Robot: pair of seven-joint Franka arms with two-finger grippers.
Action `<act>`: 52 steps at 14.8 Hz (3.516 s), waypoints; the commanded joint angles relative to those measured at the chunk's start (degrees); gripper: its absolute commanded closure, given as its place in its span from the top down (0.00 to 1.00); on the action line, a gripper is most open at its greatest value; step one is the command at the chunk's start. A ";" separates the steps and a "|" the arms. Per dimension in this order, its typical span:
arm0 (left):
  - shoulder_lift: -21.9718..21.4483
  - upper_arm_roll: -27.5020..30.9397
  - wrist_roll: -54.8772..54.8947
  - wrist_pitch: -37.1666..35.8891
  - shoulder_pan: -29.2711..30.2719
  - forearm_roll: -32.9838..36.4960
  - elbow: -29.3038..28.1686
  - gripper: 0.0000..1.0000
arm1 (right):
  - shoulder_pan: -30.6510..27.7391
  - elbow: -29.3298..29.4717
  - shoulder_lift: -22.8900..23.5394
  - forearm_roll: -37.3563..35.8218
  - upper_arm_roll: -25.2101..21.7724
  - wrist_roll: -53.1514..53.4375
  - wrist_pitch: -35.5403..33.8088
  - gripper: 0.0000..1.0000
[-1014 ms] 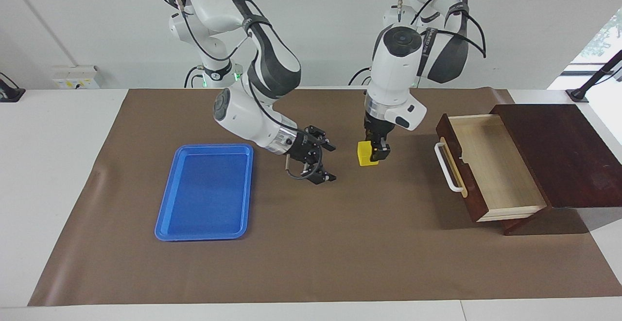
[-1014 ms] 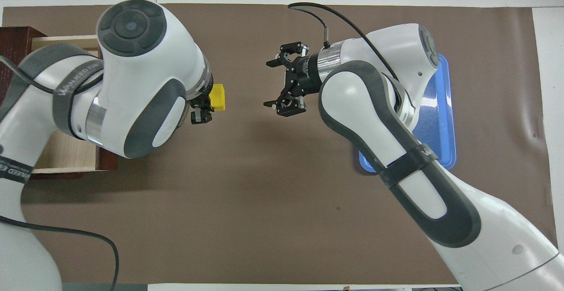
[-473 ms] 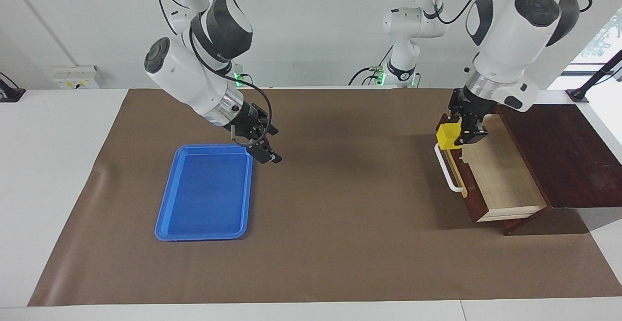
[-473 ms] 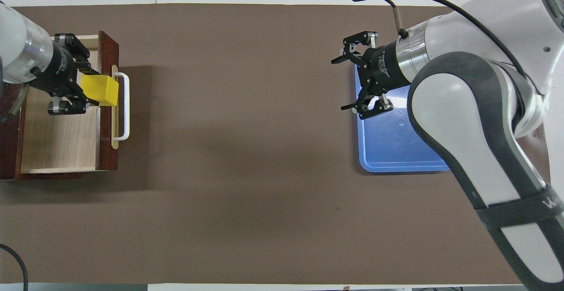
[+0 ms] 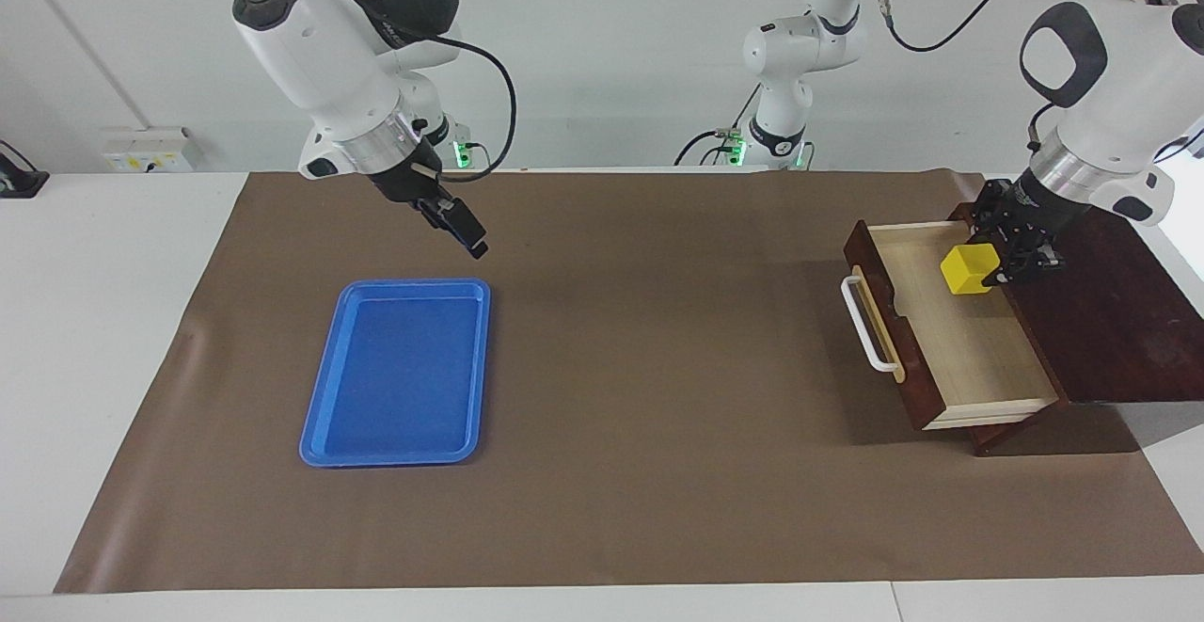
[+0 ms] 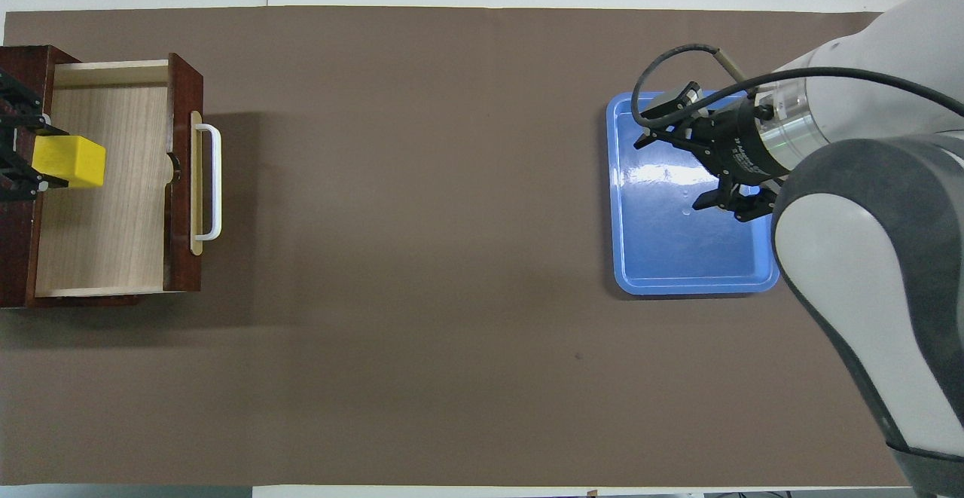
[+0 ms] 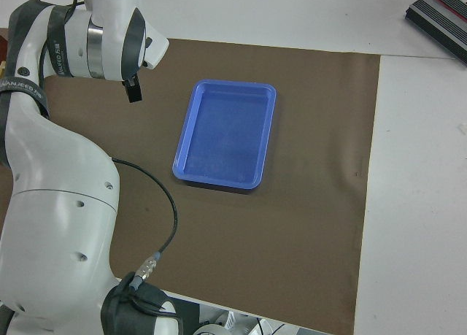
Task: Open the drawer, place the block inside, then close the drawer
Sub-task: 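Lower the cube into the drawer with the left gripper while the right gripper withdraws, then open the left gripper to release the cube in the drawer, then push the drawer shut with the left gripper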
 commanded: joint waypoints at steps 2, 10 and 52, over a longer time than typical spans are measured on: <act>-2.83 -0.39 -0.27 7.71 0.02 -0.81 -9.52 0.00 | -3.71 -2.25 -2.60 -8.82 0.62 -21.26 -4.90 1.00; -5.90 -0.48 -3.44 14.05 1.24 -0.81 -19.90 0.00 | -10.49 -2.96 -2.96 -13.23 0.62 -42.84 -6.24 1.00; 0.33 -0.57 -15.05 14.50 -9.13 9.30 -12.79 1.00 | -11.46 -2.78 -3.04 -13.50 0.80 -45.05 -7.38 1.00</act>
